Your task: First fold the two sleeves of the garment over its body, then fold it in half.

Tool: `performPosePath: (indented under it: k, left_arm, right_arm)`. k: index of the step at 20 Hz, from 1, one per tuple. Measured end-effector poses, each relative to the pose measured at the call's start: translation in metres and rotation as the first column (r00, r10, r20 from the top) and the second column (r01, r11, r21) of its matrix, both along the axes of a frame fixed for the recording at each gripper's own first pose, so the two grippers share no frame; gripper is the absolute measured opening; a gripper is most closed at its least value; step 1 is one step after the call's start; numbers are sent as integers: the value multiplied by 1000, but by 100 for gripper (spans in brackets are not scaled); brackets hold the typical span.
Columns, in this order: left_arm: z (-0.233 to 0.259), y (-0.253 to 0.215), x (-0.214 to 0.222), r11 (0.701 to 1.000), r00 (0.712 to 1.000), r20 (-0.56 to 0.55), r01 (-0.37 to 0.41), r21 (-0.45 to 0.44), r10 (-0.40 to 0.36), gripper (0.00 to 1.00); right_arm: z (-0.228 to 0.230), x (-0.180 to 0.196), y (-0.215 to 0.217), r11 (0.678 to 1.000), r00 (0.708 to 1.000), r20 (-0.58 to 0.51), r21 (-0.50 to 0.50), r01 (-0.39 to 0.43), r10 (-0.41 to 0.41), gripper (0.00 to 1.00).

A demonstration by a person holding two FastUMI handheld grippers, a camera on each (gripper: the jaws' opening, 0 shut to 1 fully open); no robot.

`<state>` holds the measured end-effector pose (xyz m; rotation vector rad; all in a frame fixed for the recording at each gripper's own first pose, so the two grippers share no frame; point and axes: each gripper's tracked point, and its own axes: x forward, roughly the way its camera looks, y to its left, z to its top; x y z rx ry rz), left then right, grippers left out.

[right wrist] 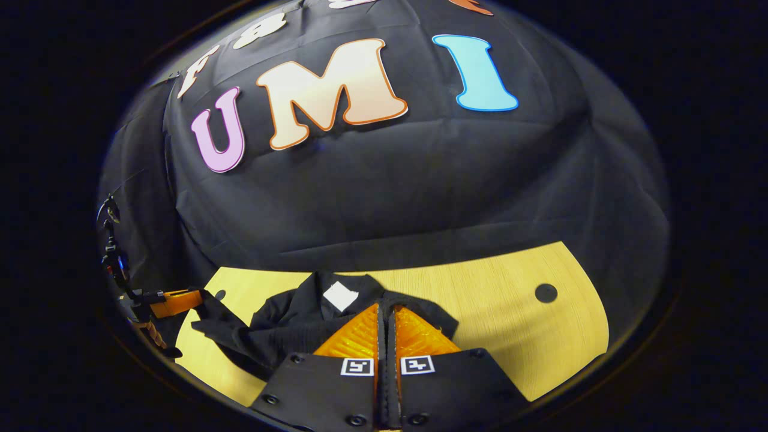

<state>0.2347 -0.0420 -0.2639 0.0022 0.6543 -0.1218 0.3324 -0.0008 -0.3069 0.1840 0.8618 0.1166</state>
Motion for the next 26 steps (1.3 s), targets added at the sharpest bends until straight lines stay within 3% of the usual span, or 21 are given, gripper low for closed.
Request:
performPosePath:
  k: [7, 8, 10, 11, 14, 16, 20, 26]
  left_arm:
    - [-62, -2, 71, 999, 1000, 29, -9, 34, 8, 0]
    - [-73, -3, 75, 999, 1000, 21, 6, 47, -7, 2]
    - [-94, -7, 75, 998, 999, -22, 28, 61, -27, 14]
    - [-102, -10, 74, 998, 999, -38, 20, 54, -18, 35]
    - [-91, -14, 71, 998, 998, -19, -55, -13, 55, 100]
    - [-71, -11, 71, 995, 996, 31, -88, -46, 89, 94]
    - [-35, -15, 64, 996, 991, 101, -82, -45, 86, 94]
    - [31, -21, 38, 994, 972, 215, -72, -87, 90, 94]
  right_arm:
    - [-73, 74, -14, 994, 998, 7, -81, 69, -69, 2]
    - [-82, 79, -19, 993, 996, 2, -84, 87, -87, 15]
    - [-94, 83, -25, 989, 991, -24, -75, 132, -134, 28]
    - [-97, 80, -26, 988, 990, -34, -74, 136, -138, 32]
    - [-87, 77, -31, 984, 995, 23, -150, 98, -96, 99]
    - [-70, 73, -32, 979, 993, 79, -179, 95, -82, 99]
    - [-39, 64, -25, 984, 983, 153, -132, 122, -102, 96]
    - [1, 35, -9, 983, 969, 238, -154, 102, -64, 99]
